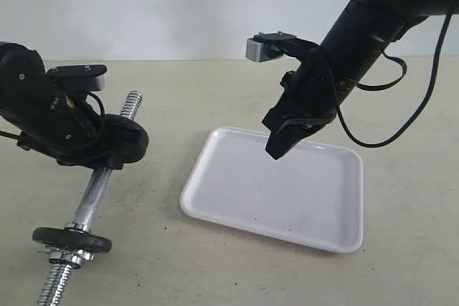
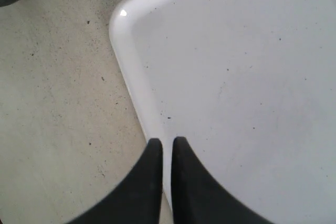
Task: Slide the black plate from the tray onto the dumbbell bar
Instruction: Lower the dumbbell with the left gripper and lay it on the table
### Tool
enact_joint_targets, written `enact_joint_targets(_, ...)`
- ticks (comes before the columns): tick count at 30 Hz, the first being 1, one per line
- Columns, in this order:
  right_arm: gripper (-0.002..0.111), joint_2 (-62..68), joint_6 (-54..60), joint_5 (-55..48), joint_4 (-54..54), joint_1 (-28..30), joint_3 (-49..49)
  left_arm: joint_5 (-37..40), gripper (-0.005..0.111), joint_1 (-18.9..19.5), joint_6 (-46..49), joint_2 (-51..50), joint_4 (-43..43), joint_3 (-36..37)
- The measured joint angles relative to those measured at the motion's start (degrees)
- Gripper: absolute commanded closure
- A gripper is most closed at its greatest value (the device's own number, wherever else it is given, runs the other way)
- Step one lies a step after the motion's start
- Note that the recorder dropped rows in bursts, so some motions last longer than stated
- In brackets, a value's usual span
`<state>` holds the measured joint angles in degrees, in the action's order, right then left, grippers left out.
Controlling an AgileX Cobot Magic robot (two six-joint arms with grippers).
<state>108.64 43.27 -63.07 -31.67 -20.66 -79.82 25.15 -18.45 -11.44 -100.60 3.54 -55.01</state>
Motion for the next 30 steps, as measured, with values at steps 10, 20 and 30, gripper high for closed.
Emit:
enact_joint_targets(10,0.106,0.0,-0.1,0.0,-0.3,0.0,0.0,-0.8,0.102,0.1,-0.8,-0.7,4.1,-0.2)
enact_joint_targets(20,0.106,0.0,0.1,0.0,-0.4,0.0,0.0,-7.2,0.102,0.1,-1.0,-4.4,5.0,-0.2)
enact_joint_targets(30,0.106,0.0,0.1,-0.1,-0.4,0.0,0.0,-9.5,0.102,0.1,-1.4,-4.8,5.3,-0.2)
